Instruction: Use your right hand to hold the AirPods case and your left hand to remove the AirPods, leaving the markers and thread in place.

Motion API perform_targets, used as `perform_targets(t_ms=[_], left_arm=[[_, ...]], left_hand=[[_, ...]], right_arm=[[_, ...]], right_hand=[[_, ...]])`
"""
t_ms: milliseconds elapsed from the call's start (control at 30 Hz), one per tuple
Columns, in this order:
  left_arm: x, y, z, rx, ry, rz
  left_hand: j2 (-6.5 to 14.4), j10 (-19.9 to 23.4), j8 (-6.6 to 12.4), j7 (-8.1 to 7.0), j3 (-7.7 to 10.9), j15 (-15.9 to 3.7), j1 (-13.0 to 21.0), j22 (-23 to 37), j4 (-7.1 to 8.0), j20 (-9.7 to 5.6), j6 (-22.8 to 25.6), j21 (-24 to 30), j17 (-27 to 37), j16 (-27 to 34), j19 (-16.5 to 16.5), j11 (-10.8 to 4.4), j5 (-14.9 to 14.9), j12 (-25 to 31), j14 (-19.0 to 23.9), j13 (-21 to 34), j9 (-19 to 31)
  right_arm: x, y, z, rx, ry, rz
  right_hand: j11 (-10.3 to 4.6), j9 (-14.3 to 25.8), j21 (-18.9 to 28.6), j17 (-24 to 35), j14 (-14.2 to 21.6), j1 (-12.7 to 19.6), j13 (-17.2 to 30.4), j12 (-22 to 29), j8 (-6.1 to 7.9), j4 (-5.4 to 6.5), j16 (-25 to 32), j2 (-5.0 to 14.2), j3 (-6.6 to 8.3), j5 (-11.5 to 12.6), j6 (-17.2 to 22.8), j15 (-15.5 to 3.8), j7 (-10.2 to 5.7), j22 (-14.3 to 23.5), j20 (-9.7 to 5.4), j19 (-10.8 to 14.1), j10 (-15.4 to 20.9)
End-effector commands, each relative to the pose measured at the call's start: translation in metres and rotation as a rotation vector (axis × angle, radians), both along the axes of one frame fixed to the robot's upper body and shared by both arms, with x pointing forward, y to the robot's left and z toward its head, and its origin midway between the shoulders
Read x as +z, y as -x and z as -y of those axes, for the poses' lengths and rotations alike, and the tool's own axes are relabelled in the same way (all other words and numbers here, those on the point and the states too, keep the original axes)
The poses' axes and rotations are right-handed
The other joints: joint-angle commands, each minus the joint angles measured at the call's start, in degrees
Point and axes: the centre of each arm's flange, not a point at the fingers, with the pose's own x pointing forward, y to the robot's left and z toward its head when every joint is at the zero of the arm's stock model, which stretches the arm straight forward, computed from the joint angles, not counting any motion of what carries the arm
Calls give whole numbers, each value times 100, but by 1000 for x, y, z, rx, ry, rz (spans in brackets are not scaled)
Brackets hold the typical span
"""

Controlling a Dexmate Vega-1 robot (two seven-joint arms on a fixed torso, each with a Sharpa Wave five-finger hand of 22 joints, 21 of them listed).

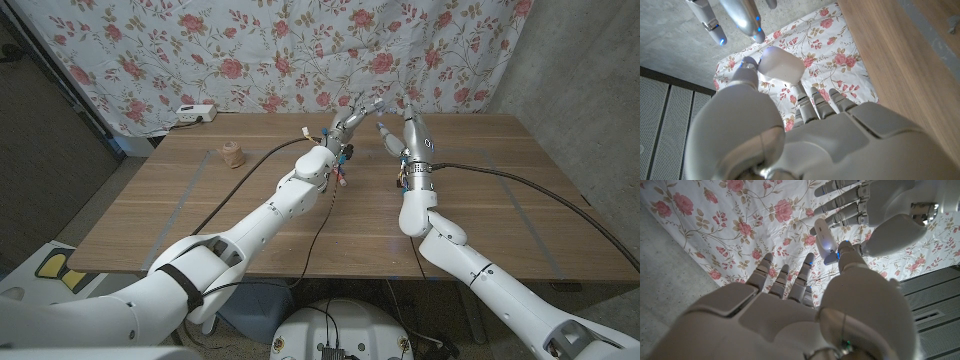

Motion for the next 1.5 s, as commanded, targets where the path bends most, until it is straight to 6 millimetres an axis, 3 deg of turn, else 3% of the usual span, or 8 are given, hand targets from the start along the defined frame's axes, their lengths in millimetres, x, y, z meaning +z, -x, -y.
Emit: perform_targets(t_ms=[33,533,833,1100,1500], left_arm=[[-4,-1,8,-28,2,-5],[-8,-1,11,-28,-5,-13],[-10,-2,16,-45,-9,-17],[-11,-2,19,-55,-15,-23],[-12,-2,27,-73,-38,-27]], left_hand=[[68,411,-6,33,-18,13,15,12,-2,31,-4,5,11,-10,16,-395,20,-7,3,34,31],[88,413,-3,31,-35,10,29,12,-21,37,-4,8,6,-9,15,-394,22,-24,-2,45,31],[96,399,-5,27,-48,21,37,12,-28,47,-8,8,3,-10,12,-399,22,-40,-11,52,31],[112,403,-3,31,-56,31,34,12,-24,50,-5,9,4,-8,11,-396,21,-46,-17,58,31],[126,393,-2,29,-68,46,43,12,-29,67,3,8,4,-8,6,-391,22,-64,-24,67,31]], right_arm=[[3,0,-5,-63,13,-4],[4,-1,-11,-95,7,-7],[7,-4,-16,-122,18,-13],[6,-7,-15,-140,11,-15],[7,-12,-13,-148,0,-18]], right_hand=[[-18,6,30,20,77,-77,27,58,-2,53,62,-85,-58,-43,-6,-426,27,16,-3,50,134],[48,5,43,32,277,-135,27,94,12,82,152,-109,-132,-37,39,-416,53,17,-47,162,307],[128,6,31,34,160,-92,-11,-2,13,63,114,-106,-149,-33,49,-323,86,19,-45,191,209],[195,3,57,33,343,-74,-52,48,59,58,193,-110,-182,-31,196,-318,107,17,-87,320,486],[122,1,43,52,505,-108,-105,74,95,109,272,-45,-234,-20,388,-426,62,21,-225,391,724]])
